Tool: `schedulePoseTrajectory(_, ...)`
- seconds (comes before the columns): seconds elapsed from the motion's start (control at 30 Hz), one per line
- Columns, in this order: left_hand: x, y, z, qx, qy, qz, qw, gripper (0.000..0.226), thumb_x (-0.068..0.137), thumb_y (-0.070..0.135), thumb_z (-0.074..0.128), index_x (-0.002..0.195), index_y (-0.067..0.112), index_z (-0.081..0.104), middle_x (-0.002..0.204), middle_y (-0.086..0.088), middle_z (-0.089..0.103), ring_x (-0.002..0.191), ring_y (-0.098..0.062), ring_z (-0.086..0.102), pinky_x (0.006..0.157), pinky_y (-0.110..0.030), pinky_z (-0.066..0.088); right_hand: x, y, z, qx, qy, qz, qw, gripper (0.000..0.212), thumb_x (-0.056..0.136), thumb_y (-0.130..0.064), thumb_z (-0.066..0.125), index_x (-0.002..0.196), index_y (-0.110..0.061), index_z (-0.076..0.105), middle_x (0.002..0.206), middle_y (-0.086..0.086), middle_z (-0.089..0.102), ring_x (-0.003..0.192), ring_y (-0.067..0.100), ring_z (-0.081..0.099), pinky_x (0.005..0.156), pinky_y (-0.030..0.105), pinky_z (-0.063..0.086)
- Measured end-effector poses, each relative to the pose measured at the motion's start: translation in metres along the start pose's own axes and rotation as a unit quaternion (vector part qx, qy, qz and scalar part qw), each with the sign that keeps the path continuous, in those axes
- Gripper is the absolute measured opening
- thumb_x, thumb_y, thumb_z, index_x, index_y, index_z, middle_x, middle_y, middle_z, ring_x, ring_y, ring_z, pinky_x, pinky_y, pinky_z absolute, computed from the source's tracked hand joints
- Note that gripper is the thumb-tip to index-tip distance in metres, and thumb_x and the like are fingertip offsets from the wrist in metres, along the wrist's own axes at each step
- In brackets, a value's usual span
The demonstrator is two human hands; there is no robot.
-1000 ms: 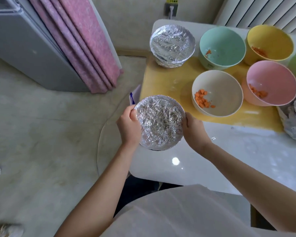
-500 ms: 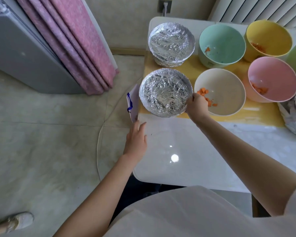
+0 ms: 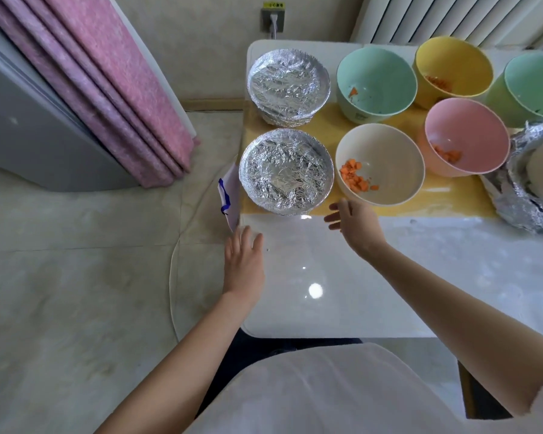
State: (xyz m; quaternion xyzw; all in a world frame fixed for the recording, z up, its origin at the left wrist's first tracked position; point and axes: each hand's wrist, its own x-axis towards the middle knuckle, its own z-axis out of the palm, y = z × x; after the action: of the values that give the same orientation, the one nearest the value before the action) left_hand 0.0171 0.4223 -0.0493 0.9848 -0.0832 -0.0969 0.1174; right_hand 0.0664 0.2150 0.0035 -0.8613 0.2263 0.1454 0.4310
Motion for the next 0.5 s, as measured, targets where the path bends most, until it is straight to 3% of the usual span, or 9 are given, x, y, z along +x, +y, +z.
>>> schedulePoseTrajectory(0.1, 0.001, 0.009, 0.0, -0.002, -0.006, 0.046, 0.999, 0.05, 0.051, -0.007, 0.059, 0.099, 0.007, 0.062, 0.108, -0.016, 0.059, 0.107, -0.034, 0.049, 0.087, -0.043, 0.049, -0.013, 0.04, -0.014, -0.131, -0.007, -0.026, 0.991, 0.028, 0.098, -0.021, 0.036, 0.111, -0.014, 0.06, 0.1, 0.001, 0.07, 0.098, 0.026, 0.063, 0.086, 0.038, 0.049)
schedulePoseTrajectory(0.23, 0.0, 0.028, 0.006, -0.03, -0.055, 0.067, 0.996, 0.053, 0.052, -0.017, 0.056, 0.101, 0.003, 0.063, 0.113, -0.022, 0.057, 0.108, -0.04, 0.056, 0.086, -0.046, 0.049, -0.02, 0.092, -0.042, -0.257, -0.042, -0.093, 0.961, 0.035, 0.096, -0.01, 0.043, 0.13, -0.01, 0.051, 0.139, 0.007, 0.047, 0.13, 0.026, 0.04, 0.106, 0.035, 0.033)
schedulePoseTrajectory(0.4, 0.006, 0.067, 0.01, -0.002, -0.051, 0.087, 0.995, 0.038, 0.066, 0.0, 0.04, 0.093, 0.01, 0.065, 0.108, -0.015, 0.06, 0.102, -0.032, 0.055, 0.076, -0.04, 0.051, -0.015, 0.125, -0.084, -0.312, -0.081, -0.16, 0.933, 0.037, 0.092, -0.003, 0.048, 0.127, -0.011, 0.054, 0.142, 0.007, 0.042, 0.131, 0.026, 0.039, 0.106, 0.036, 0.035)
schedulePoseTrajectory(0.5, 0.012, 0.104, 0.018, -0.015, -0.075, 0.088, 0.993, 0.039, 0.062, -0.009, 0.057, 0.097, 0.008, 0.065, 0.113, -0.017, 0.059, 0.105, -0.036, 0.057, 0.081, -0.043, 0.048, -0.01, 0.138, -0.115, -0.33, -0.09, -0.155, 0.927, 0.036, 0.095, -0.01, 0.044, 0.13, -0.013, 0.05, 0.141, 0.003, 0.044, 0.128, 0.022, 0.043, 0.099, 0.037, 0.042)
